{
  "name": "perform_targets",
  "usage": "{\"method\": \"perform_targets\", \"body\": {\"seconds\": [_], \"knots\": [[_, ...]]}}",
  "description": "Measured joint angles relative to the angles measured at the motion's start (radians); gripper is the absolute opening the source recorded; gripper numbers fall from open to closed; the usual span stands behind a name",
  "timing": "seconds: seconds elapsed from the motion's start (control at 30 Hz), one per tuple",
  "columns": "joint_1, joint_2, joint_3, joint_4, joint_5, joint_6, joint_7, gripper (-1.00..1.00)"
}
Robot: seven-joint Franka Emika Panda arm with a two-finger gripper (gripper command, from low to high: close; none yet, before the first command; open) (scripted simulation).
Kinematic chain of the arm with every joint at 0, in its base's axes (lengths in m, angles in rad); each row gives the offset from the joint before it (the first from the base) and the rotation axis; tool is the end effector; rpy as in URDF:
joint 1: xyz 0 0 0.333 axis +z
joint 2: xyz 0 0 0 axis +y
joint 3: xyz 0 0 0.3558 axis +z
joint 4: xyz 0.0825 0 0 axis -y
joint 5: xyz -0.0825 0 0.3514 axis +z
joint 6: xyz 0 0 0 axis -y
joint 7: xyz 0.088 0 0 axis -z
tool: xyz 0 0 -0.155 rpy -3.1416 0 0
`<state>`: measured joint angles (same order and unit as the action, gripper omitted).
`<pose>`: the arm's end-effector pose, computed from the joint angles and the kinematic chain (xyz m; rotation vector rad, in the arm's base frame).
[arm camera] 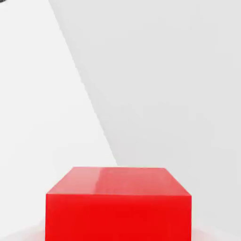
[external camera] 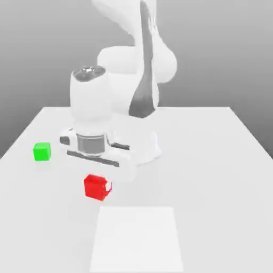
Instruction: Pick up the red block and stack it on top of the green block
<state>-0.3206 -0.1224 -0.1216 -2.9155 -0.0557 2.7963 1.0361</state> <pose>0.2946 -0.1357 0.2391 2.3749 -2.0517 0.0059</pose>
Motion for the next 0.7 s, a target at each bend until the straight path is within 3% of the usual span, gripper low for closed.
{"method": "perform_targets", "body": {"seconds": [0.7], "knots": [[-0.746, -0.108, -0.302, 0.024, -0.157, -0.122, 0.9, -1.0]]}}
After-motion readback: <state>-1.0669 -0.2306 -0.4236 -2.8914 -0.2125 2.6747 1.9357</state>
